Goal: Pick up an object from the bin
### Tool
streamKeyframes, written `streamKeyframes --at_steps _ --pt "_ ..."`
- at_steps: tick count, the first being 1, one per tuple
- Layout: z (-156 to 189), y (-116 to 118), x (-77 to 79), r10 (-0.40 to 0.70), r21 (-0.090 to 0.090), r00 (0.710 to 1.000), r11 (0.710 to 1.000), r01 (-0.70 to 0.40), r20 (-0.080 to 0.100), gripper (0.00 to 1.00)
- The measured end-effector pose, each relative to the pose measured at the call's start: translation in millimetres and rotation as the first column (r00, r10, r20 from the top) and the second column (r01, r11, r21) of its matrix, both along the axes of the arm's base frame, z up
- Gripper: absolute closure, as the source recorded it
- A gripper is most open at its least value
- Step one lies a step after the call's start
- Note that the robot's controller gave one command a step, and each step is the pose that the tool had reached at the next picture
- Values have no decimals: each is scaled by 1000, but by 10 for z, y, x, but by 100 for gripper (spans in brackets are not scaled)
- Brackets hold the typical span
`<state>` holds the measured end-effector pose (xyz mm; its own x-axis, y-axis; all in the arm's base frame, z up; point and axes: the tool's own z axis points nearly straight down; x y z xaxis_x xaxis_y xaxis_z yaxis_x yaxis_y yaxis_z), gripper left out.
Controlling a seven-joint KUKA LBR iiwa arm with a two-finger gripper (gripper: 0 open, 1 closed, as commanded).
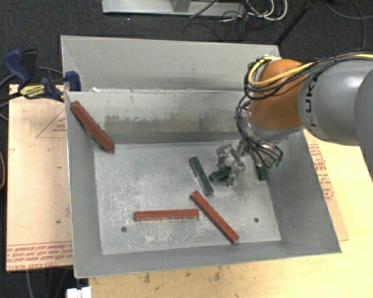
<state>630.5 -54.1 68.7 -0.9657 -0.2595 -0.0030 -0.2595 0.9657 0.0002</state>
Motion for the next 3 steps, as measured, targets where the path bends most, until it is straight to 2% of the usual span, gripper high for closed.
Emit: streamKeyframes --at_steps 1,2,3 --pt "431 6 19 1 0 1000 1000 -1 5 100" --pt "604 12 30 1 0 1000 1000 -1 3 100" --pt "937 18 45 2 -1 1000 1000 -2 4 100"
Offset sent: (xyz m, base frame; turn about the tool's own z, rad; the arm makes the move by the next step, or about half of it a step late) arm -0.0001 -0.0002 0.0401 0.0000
